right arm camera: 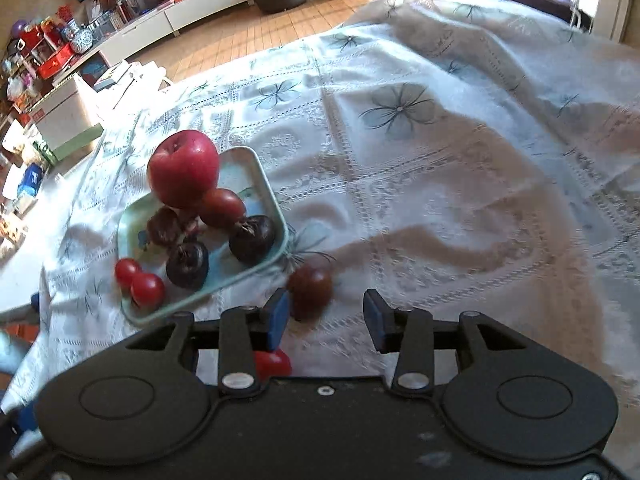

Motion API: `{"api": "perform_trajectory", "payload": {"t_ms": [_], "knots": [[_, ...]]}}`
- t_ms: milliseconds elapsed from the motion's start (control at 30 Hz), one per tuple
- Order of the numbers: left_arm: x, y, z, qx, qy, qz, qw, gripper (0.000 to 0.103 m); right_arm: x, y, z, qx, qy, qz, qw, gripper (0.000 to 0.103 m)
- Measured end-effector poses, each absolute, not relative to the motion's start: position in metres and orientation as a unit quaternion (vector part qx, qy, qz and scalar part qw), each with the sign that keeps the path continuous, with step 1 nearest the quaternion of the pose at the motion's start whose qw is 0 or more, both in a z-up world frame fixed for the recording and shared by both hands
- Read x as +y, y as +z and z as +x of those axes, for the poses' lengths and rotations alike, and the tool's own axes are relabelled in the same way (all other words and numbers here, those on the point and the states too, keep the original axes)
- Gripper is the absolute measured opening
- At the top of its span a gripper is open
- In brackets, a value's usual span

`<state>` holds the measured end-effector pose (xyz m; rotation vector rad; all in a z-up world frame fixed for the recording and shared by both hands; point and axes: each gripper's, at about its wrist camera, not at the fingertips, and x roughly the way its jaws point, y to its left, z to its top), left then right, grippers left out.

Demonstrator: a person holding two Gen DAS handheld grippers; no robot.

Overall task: Organize fruits
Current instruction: 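Grasp a dark plum with the right gripper while the left moves toward a red tomato, then grasp the red tomato with the left gripper while the right lifts the dark plum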

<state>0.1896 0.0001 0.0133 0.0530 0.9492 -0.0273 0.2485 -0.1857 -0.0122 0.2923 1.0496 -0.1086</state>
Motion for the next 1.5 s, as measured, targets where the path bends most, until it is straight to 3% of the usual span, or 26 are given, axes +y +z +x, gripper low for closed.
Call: {"api": "perform_trajectory", "payload": {"t_ms": [533, 600, 667, 1167, 1500], "knots": [[0.015, -0.005, 0.185, 0.47, -0.032, 0.04, 0.881, 0.05, -0.159, -0.061, 0.284, 0.523, -0.097, 0.113, 0.839, 0.045], [0.014, -0.006, 0.186, 0.471, -0.035, 0.041, 0.88, 0.05, -0.158, -0.06, 0.283, 0.518, -0.098, 0.11, 0.842, 0.045], [0.014, -0.006, 0.186, 0.472, -0.037, 0.045, 0.88, 0.05, -0.157, -0.06, 0.285, 0.52, -0.096, 0.097, 0.843, 0.036], [-0.035, -0.006, 0.201, 0.469, -0.13, 0.088, 0.869, 0.05, -0.223, -0.011, 0.238, 0.5, -0.082, 0.084, 0.858, 0.036], [-0.087, -0.024, 0.203, 0.467, -0.199, 0.13, 0.852, 0.05, -0.261, -0.012, 0.192, 0.482, -0.064, 0.104, 0.868, 0.036]]}}
